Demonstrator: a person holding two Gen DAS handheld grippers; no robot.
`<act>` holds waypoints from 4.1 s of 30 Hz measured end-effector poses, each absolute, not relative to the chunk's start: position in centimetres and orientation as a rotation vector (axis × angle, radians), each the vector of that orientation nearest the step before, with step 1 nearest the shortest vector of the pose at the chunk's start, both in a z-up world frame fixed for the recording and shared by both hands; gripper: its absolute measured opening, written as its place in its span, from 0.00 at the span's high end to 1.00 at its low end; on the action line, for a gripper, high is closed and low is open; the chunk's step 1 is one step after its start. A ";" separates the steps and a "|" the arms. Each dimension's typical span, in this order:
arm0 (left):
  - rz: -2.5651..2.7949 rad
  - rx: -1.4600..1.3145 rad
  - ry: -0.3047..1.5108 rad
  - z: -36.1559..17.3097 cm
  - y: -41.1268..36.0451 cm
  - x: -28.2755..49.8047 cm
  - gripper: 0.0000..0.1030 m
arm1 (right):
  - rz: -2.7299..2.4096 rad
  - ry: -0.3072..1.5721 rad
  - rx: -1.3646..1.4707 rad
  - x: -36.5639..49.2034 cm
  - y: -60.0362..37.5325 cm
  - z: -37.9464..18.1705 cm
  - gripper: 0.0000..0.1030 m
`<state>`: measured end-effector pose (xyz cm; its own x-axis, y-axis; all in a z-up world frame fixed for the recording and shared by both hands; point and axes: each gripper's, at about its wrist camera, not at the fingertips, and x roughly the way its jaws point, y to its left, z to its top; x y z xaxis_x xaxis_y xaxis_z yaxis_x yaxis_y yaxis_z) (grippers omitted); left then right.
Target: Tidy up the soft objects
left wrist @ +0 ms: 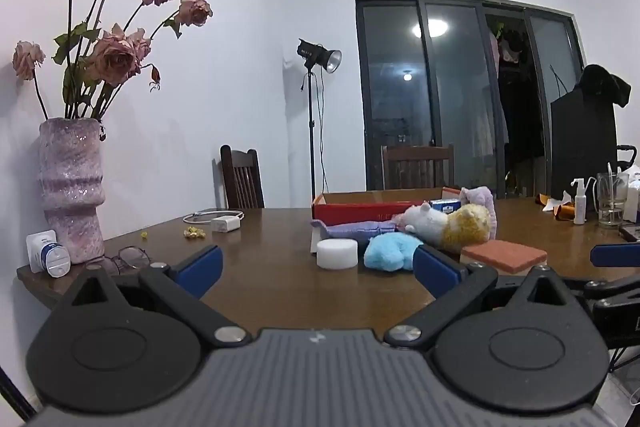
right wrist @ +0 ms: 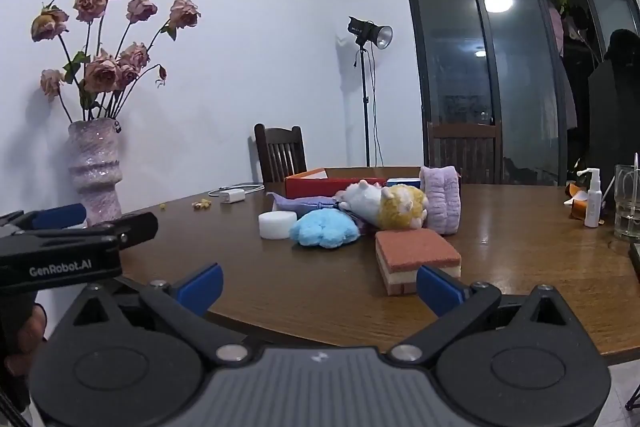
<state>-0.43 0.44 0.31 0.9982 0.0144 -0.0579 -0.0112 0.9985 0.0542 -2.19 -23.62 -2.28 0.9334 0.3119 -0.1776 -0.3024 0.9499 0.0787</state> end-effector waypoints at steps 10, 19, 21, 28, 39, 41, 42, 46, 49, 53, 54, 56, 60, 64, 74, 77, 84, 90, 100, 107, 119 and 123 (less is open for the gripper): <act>0.020 0.067 0.045 0.4 0.4 -0.4 0.00 | 0.298 0.167 0.050 -2.4 -23.7 -2.2 0.00; 0.012 0.064 0.056 0.2 0.2 -0.5 0.00 | 0.299 0.174 0.040 -2.2 -23.6 -2.1 0.00; 0.013 0.067 0.054 0.2 0.2 -0.6 0.00 | 0.299 0.173 0.038 -2.3 -23.6 -2.1 0.00; 0.012 0.068 0.053 0.3 0.2 -0.6 0.00 | 0.299 0.174 0.038 -2.3 -23.7 -2.2 0.00; 0.013 0.069 0.051 0.3 0.2 -0.6 0.00 | 0.300 0.182 0.062 -2.1 -23.9 -2.3 0.00; 0.012 0.070 0.052 0.3 0.2 -0.6 0.00 | 0.302 0.182 0.059 -2.2 -23.8 -2.3 0.00; 0.010 0.070 0.051 0.3 0.3 -0.6 0.00 | 0.302 0.182 0.057 -2.2 -23.8 -2.3 0.00; 0.008 0.070 0.053 0.3 0.3 -0.6 0.00 | 0.303 0.184 0.054 -2.2 -23.7 -2.3 0.00; 0.010 0.068 0.054 0.3 0.3 -0.6 0.00 | 0.301 0.184 0.058 -2.1 -23.8 -2.3 0.00; 0.010 0.069 0.052 0.3 0.3 -0.6 0.00 | 0.302 0.185 0.059 -2.1 -23.7 -2.3 0.00; 0.010 0.069 0.053 0.3 0.3 -0.6 0.00 | 0.303 0.185 0.058 -2.1 -23.7 -2.3 0.00; 0.009 0.068 0.053 0.3 0.3 -0.6 0.00 | 0.303 0.184 0.058 -2.1 -23.8 -2.3 0.00; 0.009 0.069 0.052 0.3 0.3 -0.6 0.00 | 0.305 0.187 0.059 -2.0 -23.8 -2.3 0.00; 0.014 0.067 0.055 0.3 0.4 -0.6 0.00 | 0.305 0.187 0.060 -2.0 -23.9 -2.4 0.00; 0.014 0.068 0.058 0.3 0.3 -0.5 0.00 | 0.306 0.187 0.059 -1.9 -23.9 -2.3 0.00; 0.005 0.048 0.058 0.3 0.6 -0.4 0.00 | 0.302 0.184 0.055 -2.0 -23.9 -2.3 0.00; 0.003 0.058 0.111 -0.9 0.5 1.0 0.00 | 0.266 0.185 0.070 -1.0 -25.4 -1.9 0.00; -0.084 0.083 0.155 -0.6 -0.3 3.8 0.00 | 0.195 0.255 0.055 3.9 -28.0 -1.3 0.00; -0.146 0.050 0.173 0.7 -2.5 9.5 0.00 | 0.196 0.388 -0.039 13.1 -25.8 -3.0 0.24; -0.183 0.027 0.206 0.7 -2.0 9.9 0.00 | 0.584 0.374 -0.213 8.5 -23.7 -3.4 0.28; -0.362 -0.087 0.417 -1.0 -3.8 13.0 0.31 | 0.413 0.353 0.094 7.8 -29.3 -2.0 0.34; -0.429 -0.133 0.461 -1.1 -4.1 14.0 0.56 | 0.408 0.370 0.150 9.4 -28.4 -3.2 0.60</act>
